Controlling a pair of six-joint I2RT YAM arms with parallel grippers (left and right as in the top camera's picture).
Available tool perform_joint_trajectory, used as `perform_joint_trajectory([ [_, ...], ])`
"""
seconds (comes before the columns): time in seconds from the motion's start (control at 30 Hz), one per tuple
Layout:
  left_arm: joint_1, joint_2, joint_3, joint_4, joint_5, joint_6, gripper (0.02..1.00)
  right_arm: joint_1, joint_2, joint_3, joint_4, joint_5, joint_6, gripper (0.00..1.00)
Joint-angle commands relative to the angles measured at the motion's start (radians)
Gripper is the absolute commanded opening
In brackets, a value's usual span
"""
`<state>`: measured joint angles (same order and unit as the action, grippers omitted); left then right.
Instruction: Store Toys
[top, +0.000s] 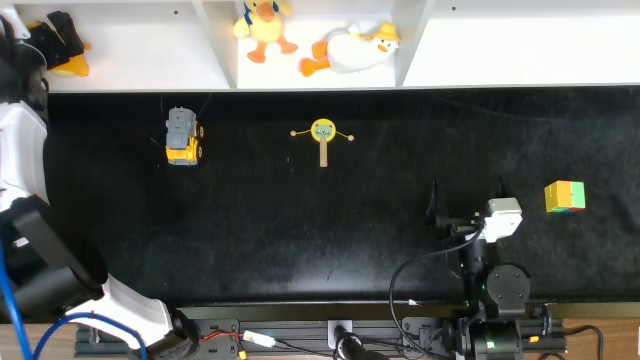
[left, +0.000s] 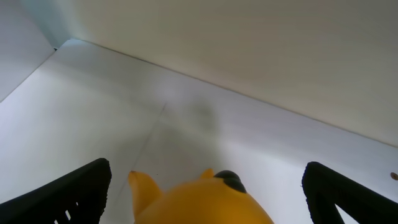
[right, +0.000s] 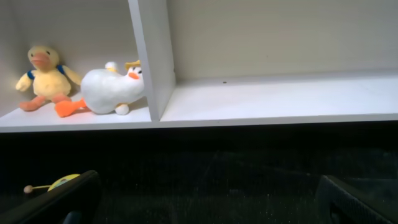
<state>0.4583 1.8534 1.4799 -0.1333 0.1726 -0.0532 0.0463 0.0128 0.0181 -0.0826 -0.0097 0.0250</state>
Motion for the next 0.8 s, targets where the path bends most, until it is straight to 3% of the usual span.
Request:
perform_joint_trajectory([
  [0.03, -0.001, 0.008, 0.019, -0.002, 0.035, -0.001, 0.998, -0.001, -0.008, -0.013, 0.004, 0.01, -0.006, 0.996],
  [0.3, 0.0, -0.024, 0.019, -0.074, 0.032, 0.0, 0.998, -0.001, -0.008, -0.013, 0.004, 0.01, -0.006, 0.996],
  [0.8, 0.0, -0.216, 0.019, -0.362, -0.071, 0.084, 0.998, -0.001, -0.008, -0.013, 0.004, 0.01, -0.006, 0.996],
])
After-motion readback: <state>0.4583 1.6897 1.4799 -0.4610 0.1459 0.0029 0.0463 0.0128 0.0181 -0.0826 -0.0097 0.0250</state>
